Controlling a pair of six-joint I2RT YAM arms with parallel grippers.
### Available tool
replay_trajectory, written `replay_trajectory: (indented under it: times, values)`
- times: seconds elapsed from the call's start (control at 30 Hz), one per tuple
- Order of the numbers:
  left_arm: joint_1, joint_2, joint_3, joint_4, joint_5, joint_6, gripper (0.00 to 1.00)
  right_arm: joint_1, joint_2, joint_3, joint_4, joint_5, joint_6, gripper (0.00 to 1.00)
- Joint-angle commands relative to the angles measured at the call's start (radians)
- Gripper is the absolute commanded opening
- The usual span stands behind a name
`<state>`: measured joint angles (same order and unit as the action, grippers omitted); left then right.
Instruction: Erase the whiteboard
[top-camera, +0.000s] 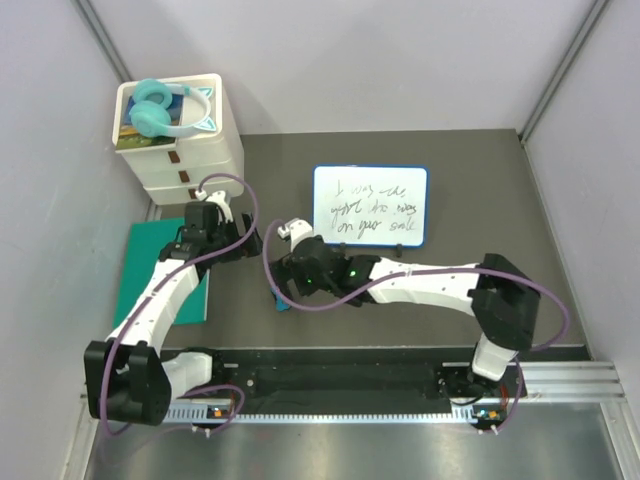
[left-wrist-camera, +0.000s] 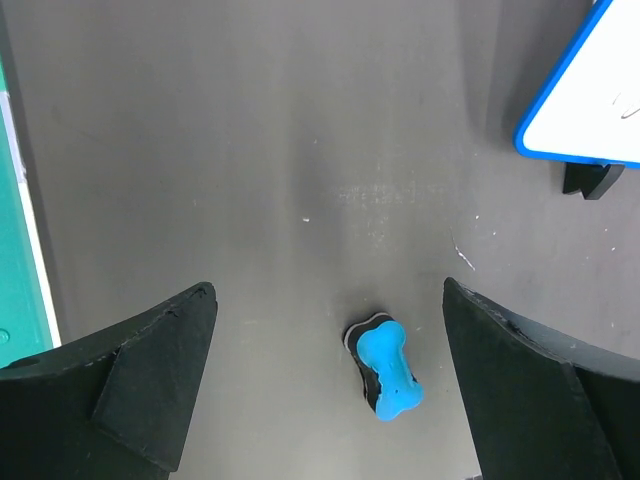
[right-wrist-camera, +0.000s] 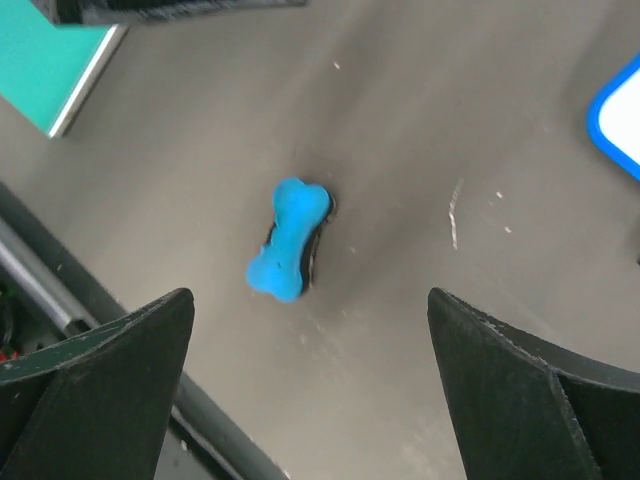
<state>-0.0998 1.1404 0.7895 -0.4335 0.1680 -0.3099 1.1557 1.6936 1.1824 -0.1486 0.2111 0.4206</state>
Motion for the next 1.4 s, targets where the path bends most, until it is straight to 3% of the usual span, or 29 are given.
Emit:
replay_trajectory:
  times: [0.0, 0.17, 0.37, 0.47, 0.97, 1.07, 1.17, 1.2, 1.37]
  values:
    - [0.008, 0.012, 0.054, -0.013, -0.012, -0.02, 0.99, 0.03, 0.095, 0.12, -0.081, 0.1, 0.01, 0.97]
    - [0.055, 0.021, 0.042, -0.005, 0.004, -0.038, 0.99, 0.032, 0.158, 0.178, -0.105, 0.068, 0.056, 0.81]
    - [0.092, 0.077, 0.047, -0.01, 0.048, -0.058, 0.99, 0.05, 0.235, 0.244, -0.126, 0.04, 0.073, 0.76]
    - [0.092, 0.096, 0.045, -0.004, 0.071, -0.069, 0.99, 0.059, 0.262, 0.259, -0.115, 0.008, 0.083, 0.68]
    - [0.163, 0.087, 0.014, 0.016, 0.14, -0.101, 0.99, 0.076, 0.373, 0.327, -0.207, 0.062, 0.133, 0.61]
    - [0.164, 0.078, 0.013, 0.016, 0.14, -0.098, 0.99, 0.076, 0.388, 0.319, -0.19, 0.065, 0.139, 0.53]
    - [0.163, 0.078, 0.017, 0.015, 0.14, -0.095, 0.99, 0.078, 0.406, 0.319, -0.189, 0.066, 0.156, 0.37]
    - [0.164, 0.078, 0.017, 0.012, 0.14, -0.094, 0.98, 0.076, 0.409, 0.318, -0.189, 0.076, 0.162, 0.26]
    - [0.166, 0.078, 0.016, 0.009, 0.143, -0.09, 0.98, 0.076, 0.355, 0.274, -0.192, 0.129, 0.178, 0.08]
